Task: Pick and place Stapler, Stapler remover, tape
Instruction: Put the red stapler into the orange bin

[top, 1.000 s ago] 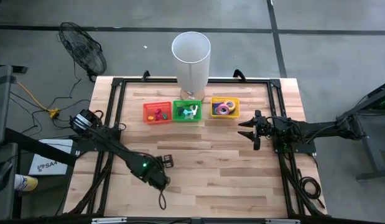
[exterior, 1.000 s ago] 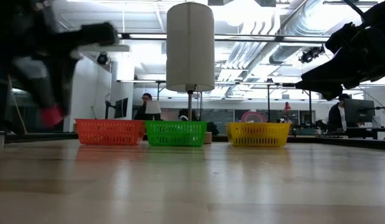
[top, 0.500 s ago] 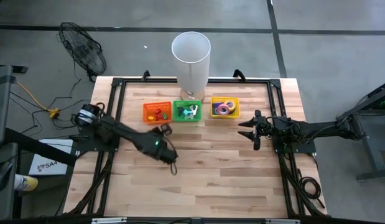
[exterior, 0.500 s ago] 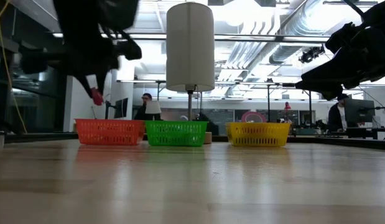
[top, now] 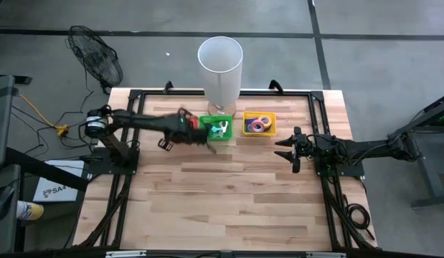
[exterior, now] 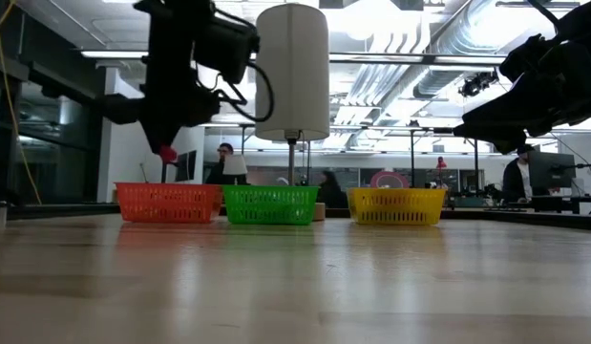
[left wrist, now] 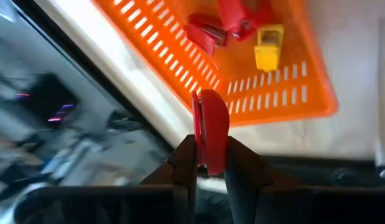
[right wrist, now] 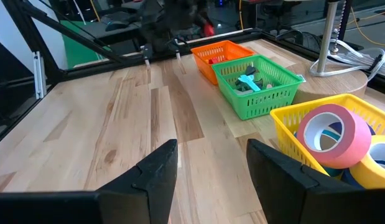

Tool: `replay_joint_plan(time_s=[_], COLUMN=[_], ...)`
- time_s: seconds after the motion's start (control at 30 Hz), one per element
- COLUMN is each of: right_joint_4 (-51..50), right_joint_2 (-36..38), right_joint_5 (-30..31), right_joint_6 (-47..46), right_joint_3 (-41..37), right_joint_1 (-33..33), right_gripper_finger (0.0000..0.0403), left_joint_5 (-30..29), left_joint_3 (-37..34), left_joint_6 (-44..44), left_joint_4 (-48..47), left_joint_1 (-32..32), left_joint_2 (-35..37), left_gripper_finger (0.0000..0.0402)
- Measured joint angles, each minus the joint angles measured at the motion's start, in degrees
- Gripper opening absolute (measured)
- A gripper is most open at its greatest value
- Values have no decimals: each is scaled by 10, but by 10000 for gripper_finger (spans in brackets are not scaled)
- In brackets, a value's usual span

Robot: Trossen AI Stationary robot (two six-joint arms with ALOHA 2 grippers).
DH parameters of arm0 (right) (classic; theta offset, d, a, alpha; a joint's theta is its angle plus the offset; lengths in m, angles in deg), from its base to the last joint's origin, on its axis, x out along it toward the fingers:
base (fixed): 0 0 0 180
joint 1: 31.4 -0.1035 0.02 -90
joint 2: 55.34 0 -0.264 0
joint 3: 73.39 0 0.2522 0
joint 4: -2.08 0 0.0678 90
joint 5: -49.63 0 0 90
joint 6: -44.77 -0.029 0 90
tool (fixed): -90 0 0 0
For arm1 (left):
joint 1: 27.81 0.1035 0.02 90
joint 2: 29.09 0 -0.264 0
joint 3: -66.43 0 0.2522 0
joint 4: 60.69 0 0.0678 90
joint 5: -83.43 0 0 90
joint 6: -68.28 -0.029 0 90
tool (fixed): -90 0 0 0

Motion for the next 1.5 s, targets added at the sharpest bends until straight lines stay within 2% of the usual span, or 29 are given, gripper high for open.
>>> replay_joint_plan(time_s=[0.27,0.5,0.77,0.97,1.13,1.5], right_joint_4=[0,0,0,0,0,0], right_joint_2=[0,0,0,0,0,0], right_joint_5=[0,0,0,0,0,0], right_joint_6=[0,0,0,0,0,0], right_joint_3=[0,0,0,0,0,0], right_joint_1=[0,0,0,0,0,0], right_gripper_finger=[183,183,183,183,183,183], left_joint_5=[166,253,275,240,234,218], left_joint_3=[0,0,-24,-80,-92,-92], left_joint_6=[-53,-61,-61,-64,-63,-59], left_joint_4=[97,138,149,172,204,215], left_joint_1=[119,175,179,179,179,179], left_joint_2=[29,29,30,30,30,30], left_gripper_finger=[50,50,50,50,50,121])
